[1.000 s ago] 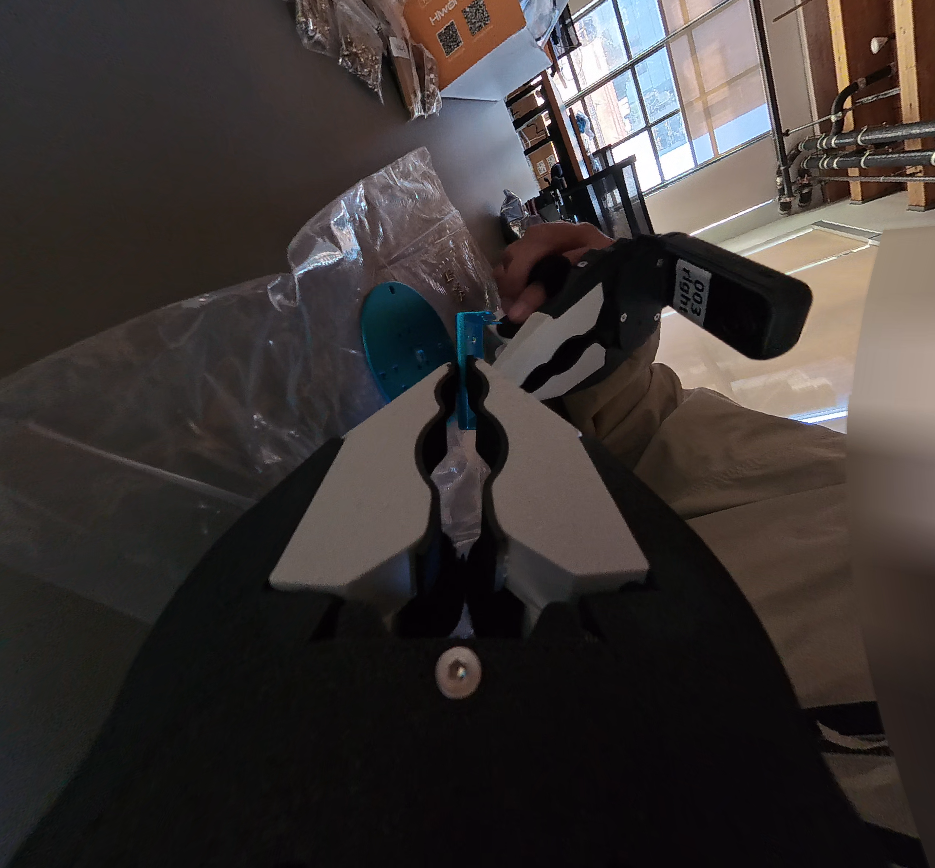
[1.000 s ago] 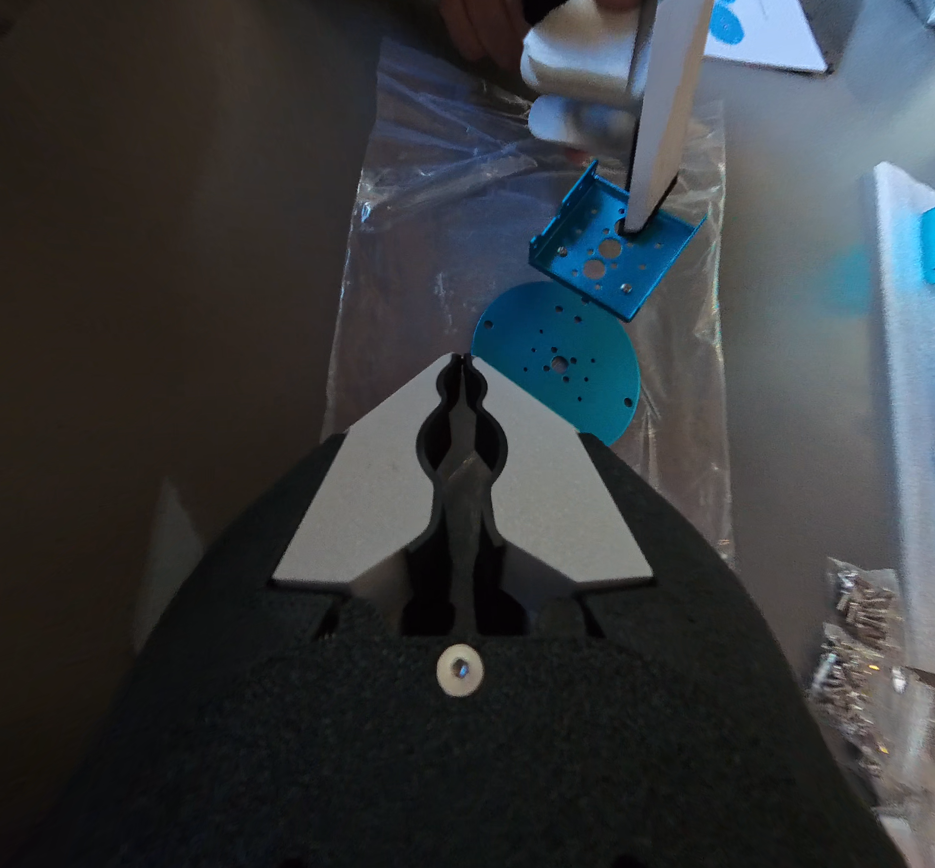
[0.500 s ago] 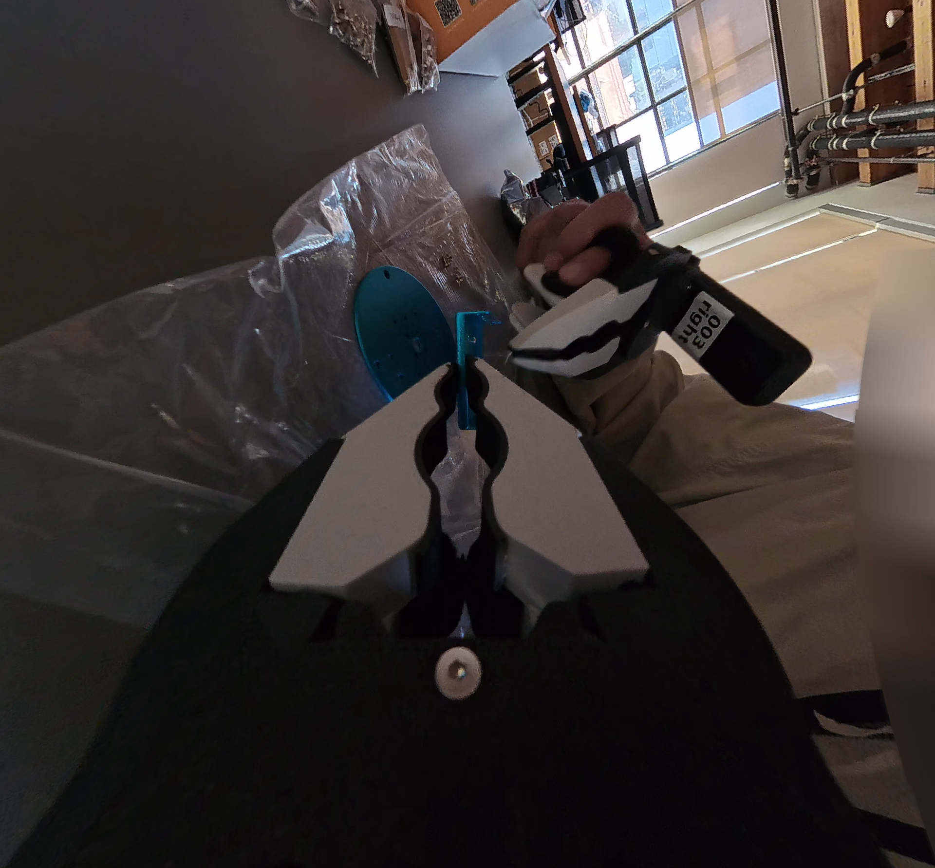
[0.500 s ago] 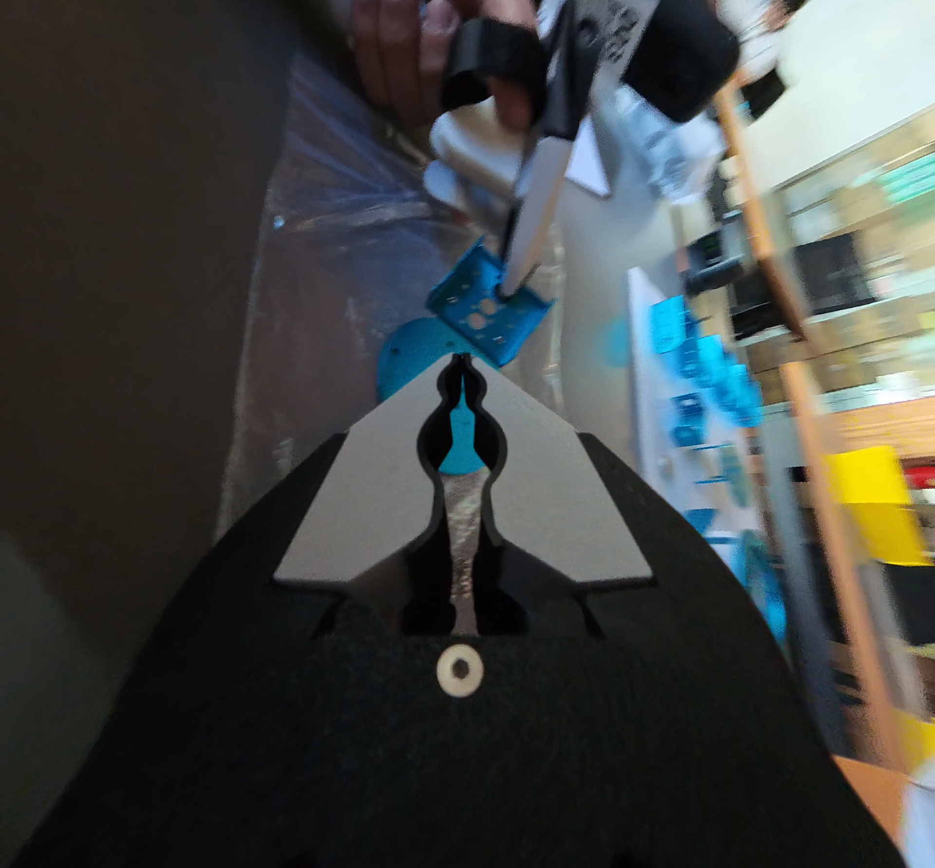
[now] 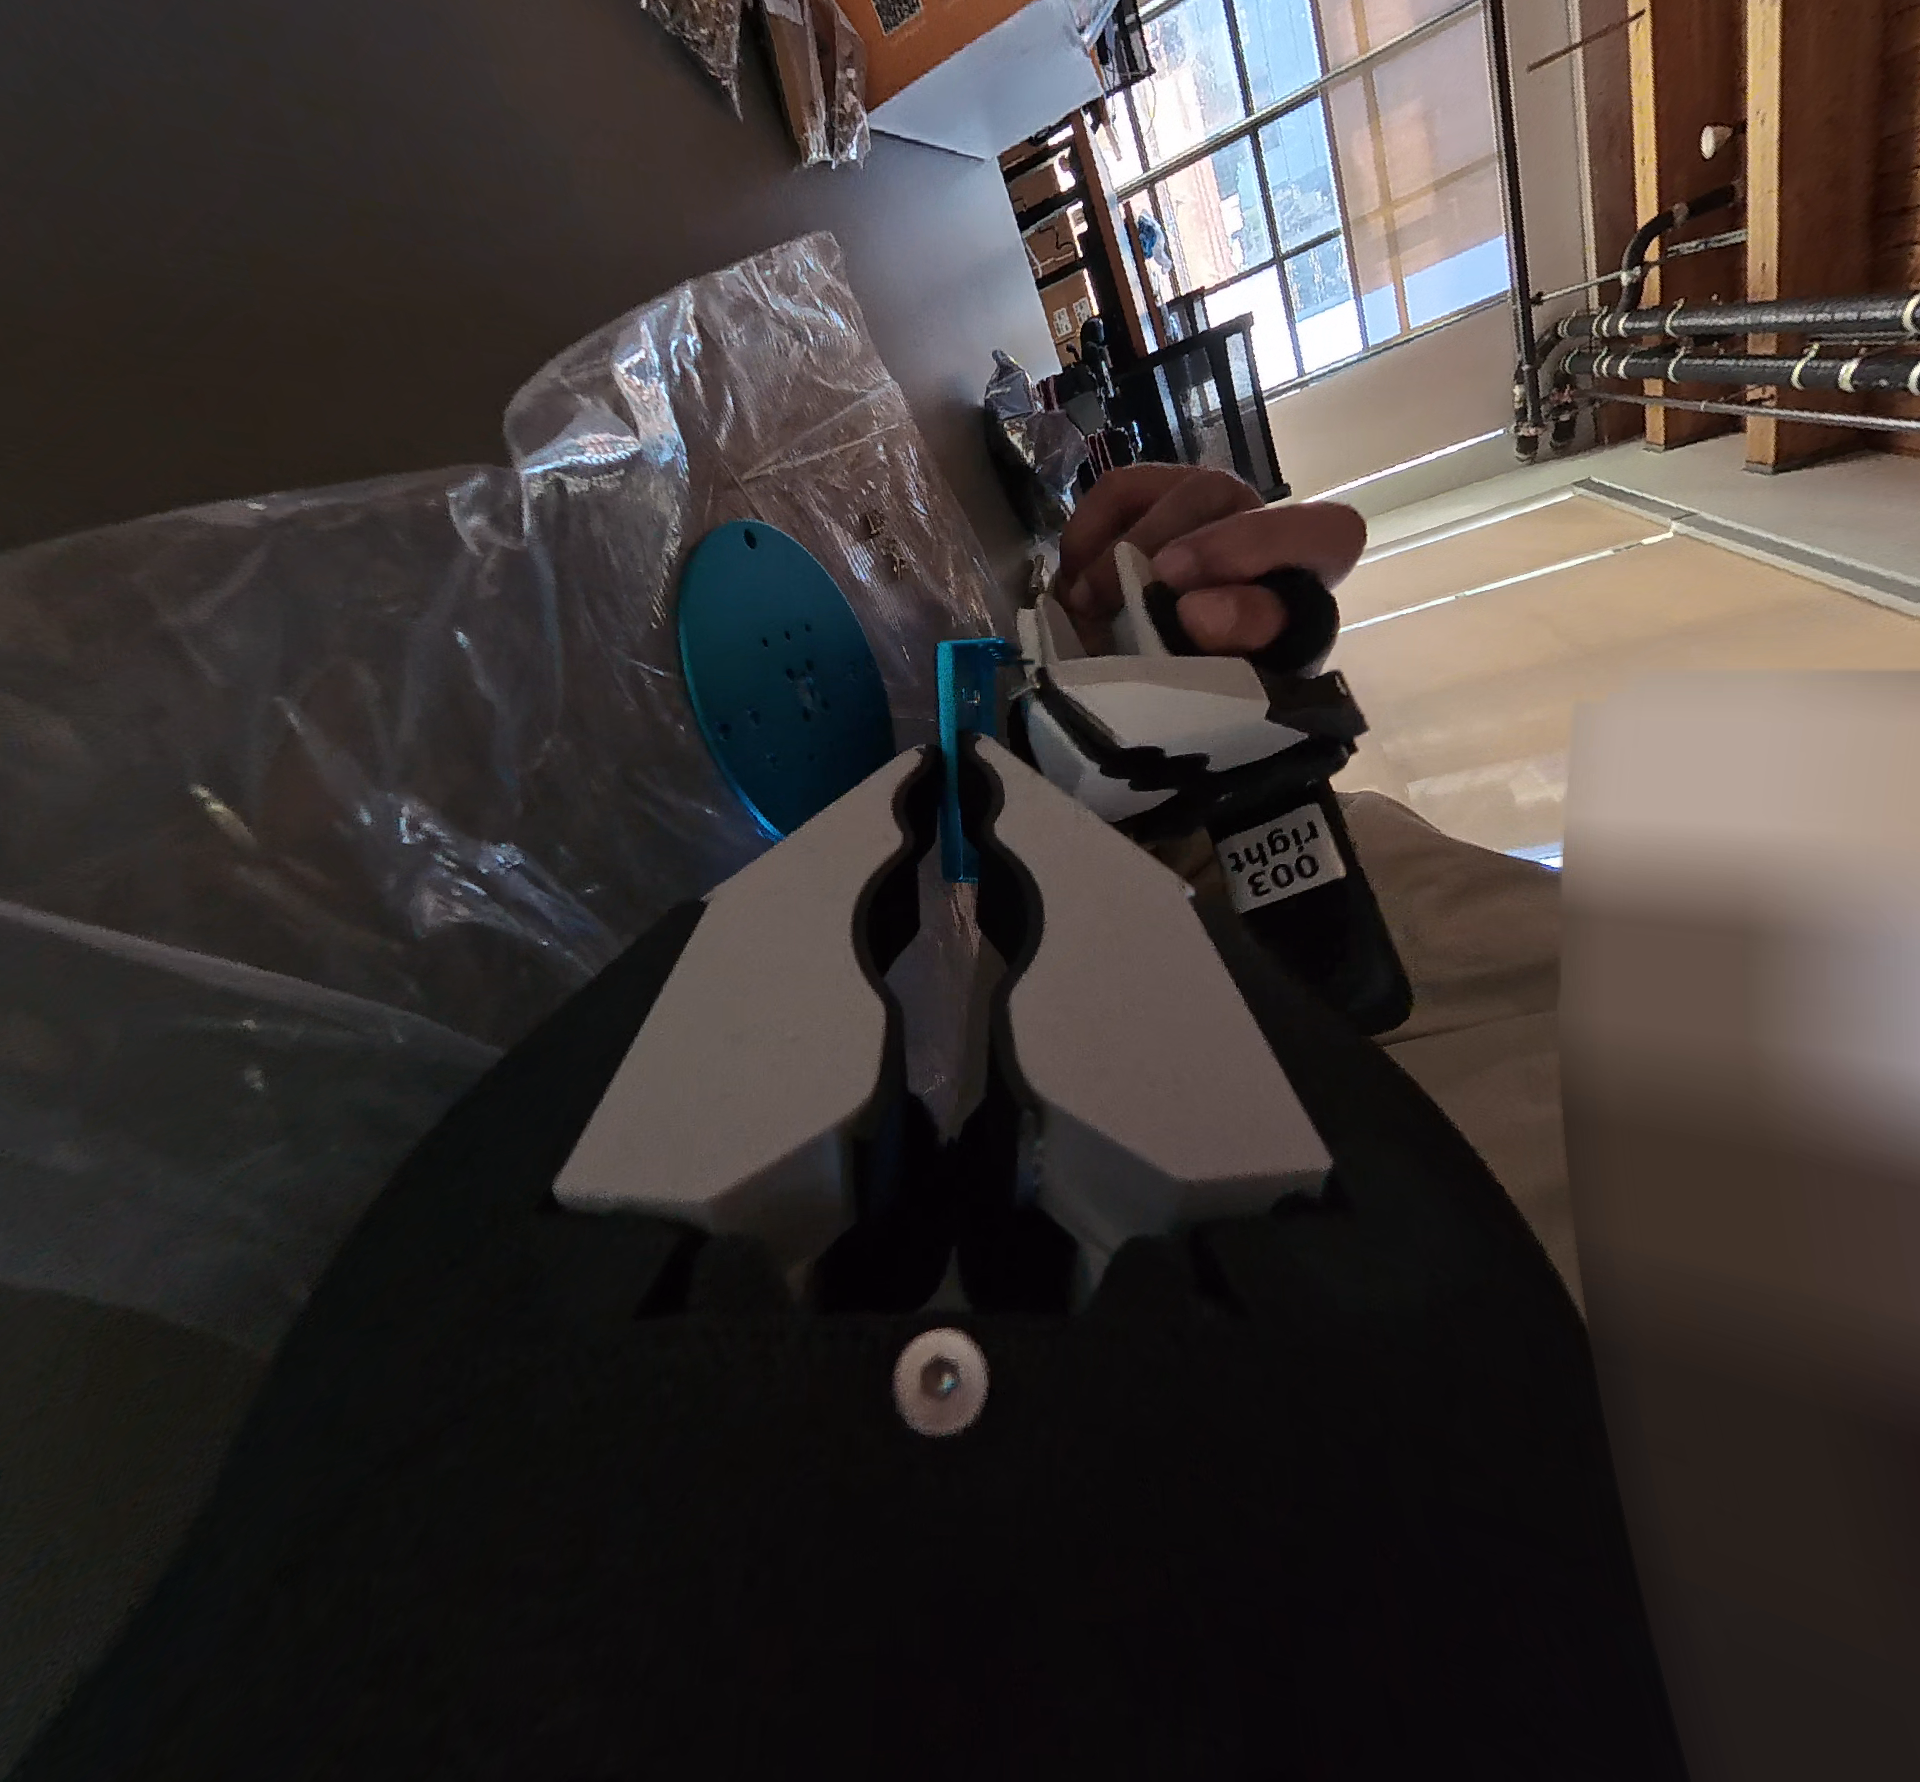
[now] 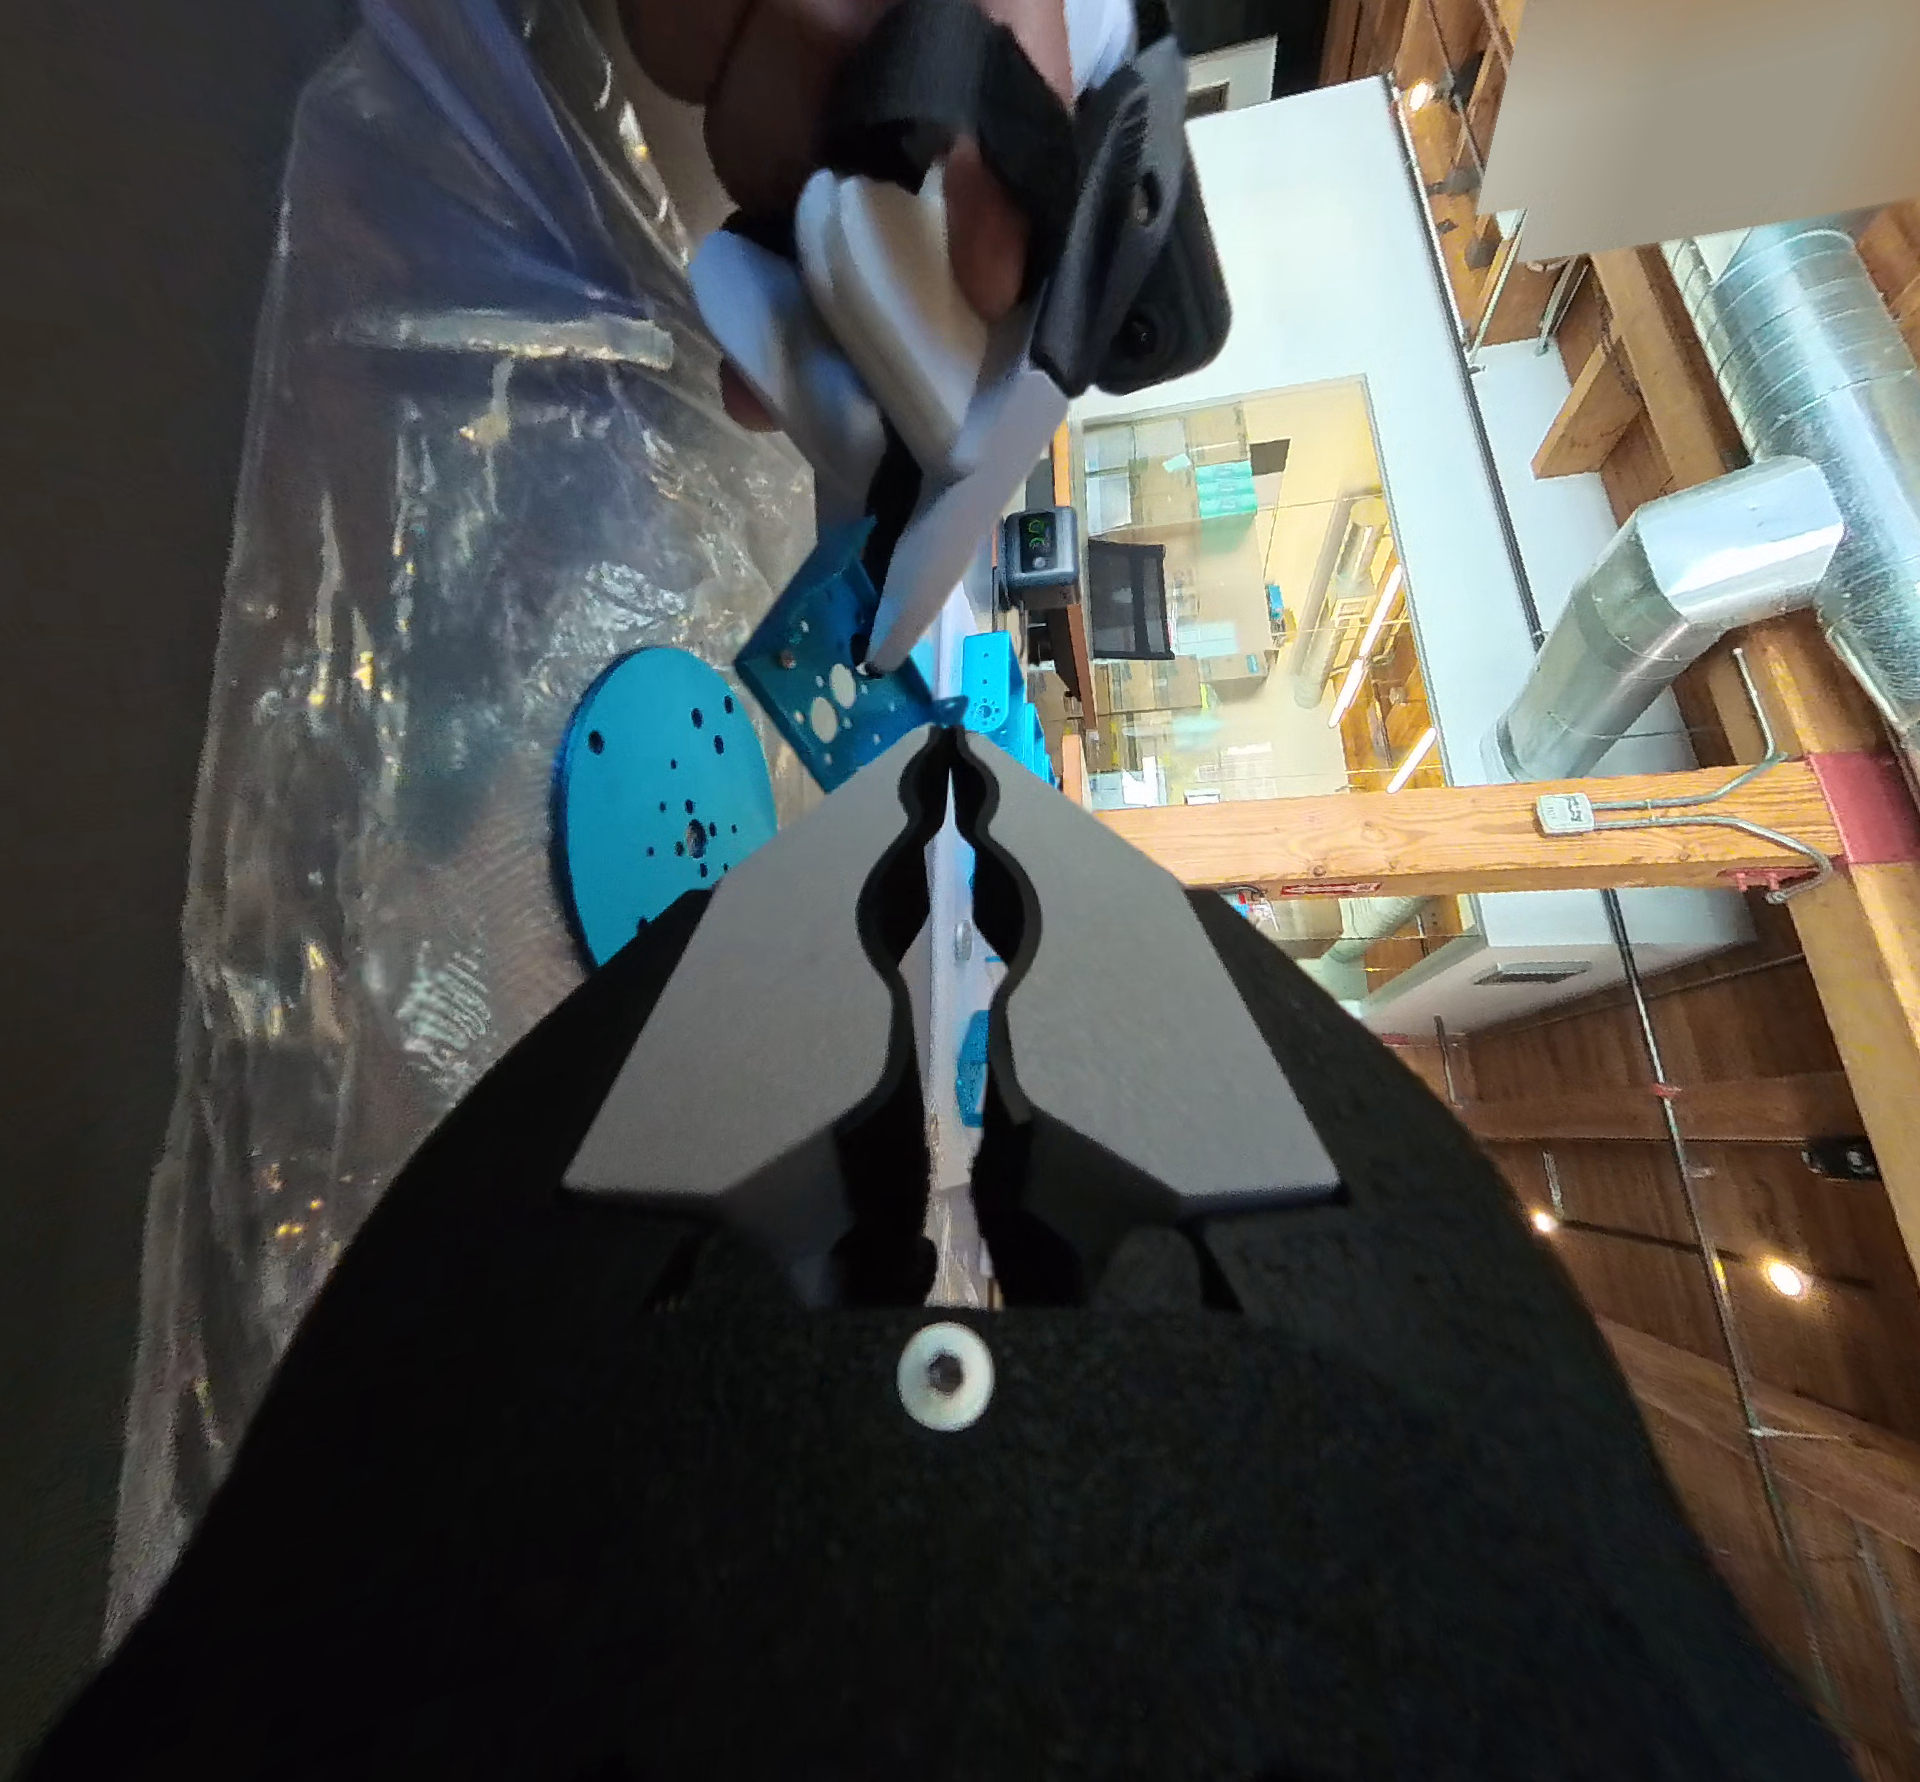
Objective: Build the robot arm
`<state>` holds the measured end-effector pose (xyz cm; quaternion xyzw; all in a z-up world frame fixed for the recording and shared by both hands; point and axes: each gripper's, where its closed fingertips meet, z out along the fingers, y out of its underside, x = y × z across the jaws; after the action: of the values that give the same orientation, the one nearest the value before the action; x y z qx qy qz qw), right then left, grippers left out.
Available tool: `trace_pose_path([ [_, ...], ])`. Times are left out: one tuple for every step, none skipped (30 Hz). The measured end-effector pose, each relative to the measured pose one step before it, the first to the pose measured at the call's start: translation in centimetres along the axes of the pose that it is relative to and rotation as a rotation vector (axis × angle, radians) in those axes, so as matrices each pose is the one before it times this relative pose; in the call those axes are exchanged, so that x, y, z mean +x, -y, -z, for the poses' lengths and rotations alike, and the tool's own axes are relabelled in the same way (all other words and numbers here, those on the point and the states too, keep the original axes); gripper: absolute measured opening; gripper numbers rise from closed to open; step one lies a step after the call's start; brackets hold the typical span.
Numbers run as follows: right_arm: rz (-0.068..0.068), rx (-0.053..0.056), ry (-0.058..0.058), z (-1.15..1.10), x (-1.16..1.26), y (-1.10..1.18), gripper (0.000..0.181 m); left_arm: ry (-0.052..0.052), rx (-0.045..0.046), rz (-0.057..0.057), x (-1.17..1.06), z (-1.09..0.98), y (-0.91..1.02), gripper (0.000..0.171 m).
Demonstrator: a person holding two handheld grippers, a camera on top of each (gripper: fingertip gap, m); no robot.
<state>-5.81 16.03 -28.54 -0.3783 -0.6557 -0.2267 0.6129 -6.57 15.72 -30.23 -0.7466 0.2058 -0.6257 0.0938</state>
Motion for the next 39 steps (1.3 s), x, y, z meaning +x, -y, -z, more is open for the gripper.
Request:
trace_pose_path([
  [0.0172, -0.021, 0.0015, -0.151, -0.196, -0.203, 0.0, -0.0027, 0.00592, 0.0104, -0.017, 0.029, 0.059, 0.001],
  [0.0181, -0.0189, -0.0041, -0.139, -0.108, -0.193, 0.0, -0.0076, 0.00328, 0.012, 0.063, 0.007, 0.018, 0.001],
  [0.015, -0.0117, 0.0053, -0.116, -0.218, -0.116, 0.0, -0.0025, 0.00349, 0.0082, 0.02, 0.003, 0.025, 0.001],
  [0.0056, -0.006, -0.0029, -0.069, -0.039, -0.04, 0.0, 0.0025, 0.00421, 0.0013, -0.02, 0.03, 0.043, 0.001],
  [-0.0024, -0.0023, 0.0064, -0.058, -0.12, 0.014, 0.0, 0.0022, 0.00185, -0.0026, 0.005, 0.022, 0.012, 0.002],
  [-0.0072, 0.0, 0.0127, -0.042, -0.163, 0.03, 0.0, 0.0044, 0.00114, -0.0044, -0.005, 0.013, 0.008, 0.002],
  [-0.0076, 0.0019, 0.0052, 0.006, -0.018, 0.039, 0.0, 0.0048, 0.00175, -0.0051, -0.018, -0.014, 0.007, 0.002],
  [-0.0084, 0.0024, 0.0024, 0.008, 0.032, 0.063, 0.0, -0.0002, -0.00186, -0.0024, 0.044, -0.032, -0.039, 0.002],
  [-0.0075, -0.003, 0.0076, -0.043, -0.042, 0.023, 0.0, -0.002, -0.003, 0.0004, 0.046, -0.043, -0.072, 0.002],
  [-0.0054, -0.0074, 0.0033, -0.062, 0.008, -0.012, 0.0, 0.0004, -0.00161, 0.0001, -0.001, -0.036, -0.06, 0.002],
  [-0.0019, -0.0018, 0.0011, -0.028, 0.0, 0.044, 0.0, 0.0013, 0.00067, 0.0007, -0.032, -0.009, 0.002, 0.002],
  [0.0032, -0.003, 0.0025, -0.047, -0.066, -0.004, 0.0, 0.0002, 0.00127, 0.0021, -0.025, 0.025, 0.008, 0.002],
  [0.0062, -0.0039, 0.005, -0.031, -0.119, -0.046, 0.0, 0.0009, -0.00043, 0.0005, -0.018, 0.001, -0.01, 0.002],
  [0.0049, 0.0002, -0.0011, 0.012, -0.024, -0.012, 0.0, 0.0019, -0.00137, -0.0017, -0.008, -0.018, -0.025, 0.002],
  [-0.0008, 0.0003, 0.0021, 0.007, -0.034, -0.026, 0.0, 0.0009, -0.001, -0.002, 0.0, -0.019, -0.01, 0.002],
  [-0.0066, -0.0016, 0.0035, -0.014, -0.016, -0.041, 0.0, 0.0004, 0.00004, -0.0002, -0.016, -0.002, -0.003, 0.002],
  [-0.0068, -0.0017, 0.0034, -0.027, -0.026, -0.027, 0.0, 0.0002, -0.0002, 0.0016, -0.023, -0.004, -0.005, 0.002],
  [-0.0022, 0.0012, 0.0039, 0.011, -0.043, 0.019, 0.0, -0.0008, -0.00072, 0.0019, -0.02, -0.001, -0.007, 0.002],
  [-0.002, 0.0008, 0.0023, 0.012, -0.029, 0.011, 0.0, -0.0003, -0.00062, 0.0014, -0.015, -0.01, -0.009, 0.002],
  [-0.006, -0.0009, 0.0058, 0.023, -0.075, -0.013, 0.0, 0.0013, -0.0015, 0.0001, -0.031, -0.023, -0.023, 0.002],
  [-0.0091, -0.0013, 0.0078, 0.025, -0.093, -0.019, 0.0, 0.0017, -0.00185, -0.0004, -0.043, -0.033, -0.039, 0.002],
  [-0.0104, -0.0048, 0.0074, 0.014, -0.045, -0.08, 0.0, 0.0003, -0.00119, 0.0006, -0.023, -0.027, -0.023, 0.002],
  [-0.0112, -0.0018, 0.0065, 0.025, -0.018, -0.016, 0.0, -0.0005, -0.00115, 0.0001, 0.004, -0.023, -0.014, 0.002],
  [-0.0095, 0.0009, 0.0054, 0.052, -0.005, 0.042, 0.0, -0.0004, -0.00117, -0.0015, 0.019, -0.008, -0.014, 0.002],
  [-0.0085, -0.0001, 0.0047, 0.049, 0.006, 0.023, 0.0, -0.0001, -0.00016, -0.0014, 0.011, -0.009, -0.015, 0.002],
  [-0.0075, -0.002, 0.005, -0.008, -0.021, -0.028, 0.0, 0.0007, -0.00046, -0.0006, -0.002, -0.014, 0.001, 0.002],
  [-0.0057, 0.0007, 0.0062, 0.012, -0.075, -0.001, 0.0, 0.001, -0.00001, 0.0, -0.022, -0.012, -0.002, 0.002],
  [-0.0038, 0.0012, 0.004, 0.014, -0.044, 0.008, 0.0, 0.0, -0.00023, 0.0004, -0.009, -0.009, 0.004, 0.002],
  [-0.0034, 0.0, 0.0013, 0.009, 0.0, -0.005, 0.0, -0.0005, -0.00046, 0.0001, 0.009, -0.007, -0.005, 0.002],
  [-0.0039, -0.0007, 0.0032, 0.011, -0.022, -0.004, 0.0, 0.0003, 0.00037, -0.0003, -0.006, -0.003, 0.005, 0.002],
  [-0.0042, 0.0015, 0.0082, 0.017, -0.1, 0.029, 0.0, -0.0002, 0.00021, -0.0001, 0.001, -0.001, 0.003, 0.002],
  [-0.004, 0.0033, 0.006, -0.003, -0.096, 0.047, 0.0, -0.0006, -0.00066, -0.0003, 0.016, -0.003, -0.004, 0.002],
  [-0.0016, -0.0017, -0.0011, -0.02, -0.008, -0.023, 0.0, 0.0004, 0.0, -0.0001, -0.016, -0.002, -0.004, 0.002],
  [0.0006, 0.0016, 0.0003, -0.002, -0.025, 0.029, 0.0, 0.0003, 0.00002, 0.0003, -0.003, 0.0, 0.0, 0.002],
  [-0.0003, 0.0056, 0.0015, 0.028, -0.022, 0.077, 0.0, -0.0004, -0.00071, -0.0001, 0.006, -0.005, -0.008, 0.002],
  [-0.0061, 0.0007, -0.0006, 0.01, 0.026, 0.011, 0.0, 0.0009, 0.00027, 0.0001, -0.012, -0.002, 0.004, 0.002],
  [-0.0084, 0.0023, 0.0046, 0.026, -0.021, 0.042, 0.001, 0.002, 0.00157, 0.0002, -0.029, 0.008, 0.018, 0.002],
  [-0.0092, 0.0107, 0.0031, 0.089, 0.037, 0.149, 0.003, -0.0011, 0.00069, 0.0, 0.017, 0.018, 0.019, 0.002],
  [-0.016, 0.0064, -0.0029, 0.105, 0.197, 0.087, 0.006, -0.0034, 0.00058, 0.0013, 0.043, 0.005, 0.012, 0.002],
])
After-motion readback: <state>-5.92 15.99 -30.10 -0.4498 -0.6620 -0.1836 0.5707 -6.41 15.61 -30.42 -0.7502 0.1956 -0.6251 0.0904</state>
